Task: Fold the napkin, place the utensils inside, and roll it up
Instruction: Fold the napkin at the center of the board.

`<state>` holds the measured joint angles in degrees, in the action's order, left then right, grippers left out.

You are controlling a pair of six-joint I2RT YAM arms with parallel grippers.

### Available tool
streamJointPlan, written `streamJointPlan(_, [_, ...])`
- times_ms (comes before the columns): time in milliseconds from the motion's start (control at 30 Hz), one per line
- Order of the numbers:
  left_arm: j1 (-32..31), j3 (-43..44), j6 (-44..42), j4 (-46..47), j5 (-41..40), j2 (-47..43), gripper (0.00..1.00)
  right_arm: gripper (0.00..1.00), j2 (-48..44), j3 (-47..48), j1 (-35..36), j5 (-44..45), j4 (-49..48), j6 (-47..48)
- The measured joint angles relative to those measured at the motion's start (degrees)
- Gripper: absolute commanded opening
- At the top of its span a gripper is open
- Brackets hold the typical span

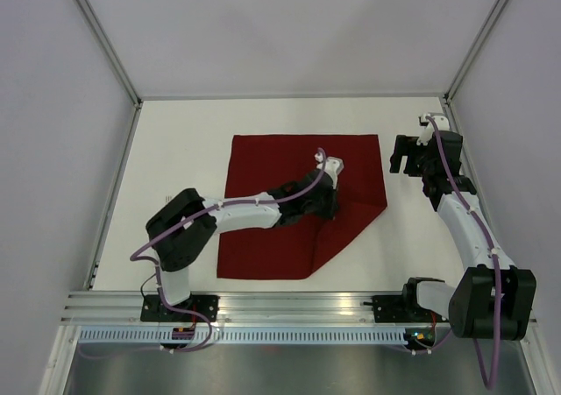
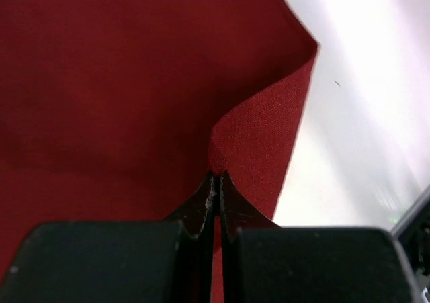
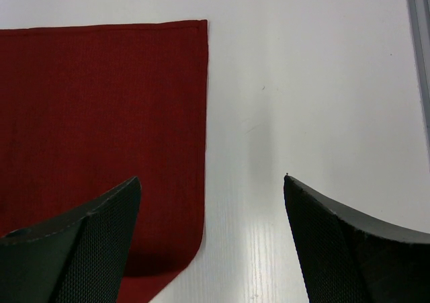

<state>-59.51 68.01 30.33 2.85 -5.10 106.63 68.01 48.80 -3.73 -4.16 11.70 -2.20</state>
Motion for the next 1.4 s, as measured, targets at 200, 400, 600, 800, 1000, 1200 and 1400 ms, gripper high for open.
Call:
streamJointPlan(200, [7.8,-1.5,0.3,-1.1,2.5,-3.7,0.02,0.91,0.0,0.1,-0.1,-0.5,0.0,0.0])
streamJointPlan(400, [11.7,-1.5,0.3,-3.1,5.2,-5.3,0.02,0.91,0.0,0.1,-0.3,-0.5,0.0,0.0])
streamJointPlan(600, [14.8,-1.4,0.0,-6.4,5.7,-6.7,0.02,0.91,0.0,0.1,-0.7,-0.6,0.1,0.0])
streamJointPlan(800, [18.0,-1.4,-0.4,-8.1,6.4,-7.0,0.02,0.91,0.0,0.1,-1.0,-1.2,0.2,0.0])
streamJointPlan(1000, [21.6,-1.0,-0.9,-9.9,7.6,-7.0,0.02,0.91,0.0,0.1,-1.0,-1.7,0.3,0.0])
streamJointPlan(1200, [24.6,0.7,-1.7,-11.3,8.8,-6.8,0.02,0.91,0.0,0.1,-1.2,-2.0,0.3,0.0])
streamJointPlan(1400, [27.8,2.1,-2.1,-11.8,10.4,-6.5,0.02,0.91,0.0,0.1,-1.2,-2.1,0.3,0.1])
